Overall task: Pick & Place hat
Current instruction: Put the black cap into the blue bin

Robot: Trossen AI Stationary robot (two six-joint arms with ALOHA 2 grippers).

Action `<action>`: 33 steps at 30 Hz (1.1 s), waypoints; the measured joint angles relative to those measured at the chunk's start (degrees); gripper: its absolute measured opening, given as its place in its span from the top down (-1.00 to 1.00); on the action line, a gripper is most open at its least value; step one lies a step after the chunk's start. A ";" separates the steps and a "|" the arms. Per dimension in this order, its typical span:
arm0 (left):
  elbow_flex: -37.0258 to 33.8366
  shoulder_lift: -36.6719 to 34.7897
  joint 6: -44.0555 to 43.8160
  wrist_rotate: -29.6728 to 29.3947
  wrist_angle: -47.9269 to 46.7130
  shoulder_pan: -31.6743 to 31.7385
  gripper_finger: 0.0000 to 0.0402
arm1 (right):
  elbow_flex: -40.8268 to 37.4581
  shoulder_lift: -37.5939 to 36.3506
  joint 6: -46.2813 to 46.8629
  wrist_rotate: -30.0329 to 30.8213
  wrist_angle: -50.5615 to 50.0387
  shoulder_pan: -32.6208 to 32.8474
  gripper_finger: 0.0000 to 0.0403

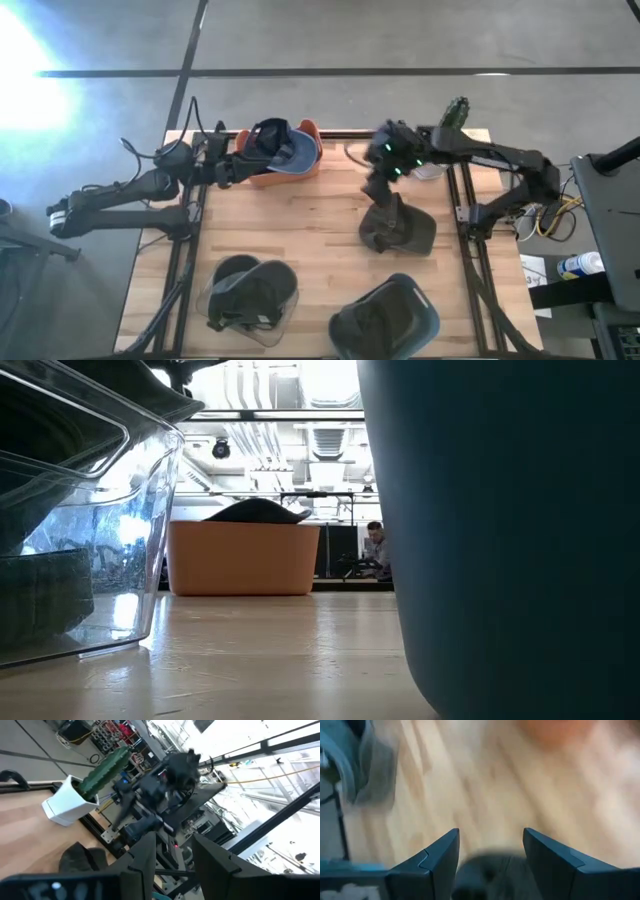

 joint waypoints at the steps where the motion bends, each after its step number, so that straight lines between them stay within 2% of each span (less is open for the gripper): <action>1: 0.00 0.12 0.38 -0.02 -0.03 0.00 0.41 | -2.71 -1.91 1.70 -0.21 -0.51 0.74 -0.07; 10: -0.02 1.73 0.68 0.17 -2.00 0.02 0.41 | -23.32 -16.34 16.53 -2.50 -1.81 9.91 -0.07; 12: -0.04 1.94 0.68 0.60 -2.91 0.02 0.41 | -26.67 -18.50 17.03 -0.32 -1.74 12.68 -0.07; 16: -0.07 2.07 0.68 2.73 -4.10 0.00 0.41 | -31.51 -21.06 14.25 7.69 -1.52 19.81 -0.07; 19: -0.09 2.03 0.66 3.27 -4.92 -0.02 0.41 | -35.25 -21.12 11.22 9.10 -1.41 23.36 -0.07; 23: -0.09 1.96 0.46 3.35 -5.48 0.00 0.41 | -39.32 -18.62 11.22 6.74 -1.14 26.62 -0.07; 30: -0.09 1.96 0.24 3.37 -5.51 -0.02 0.41 | -39.99 -13.15 10.75 5.68 1.83 30.98 -0.07; 33: -0.09 1.96 -0.04 3.37 -5.51 0.00 0.41 | -40.19 -11.60 10.49 7.36 5.40 32.33 -0.07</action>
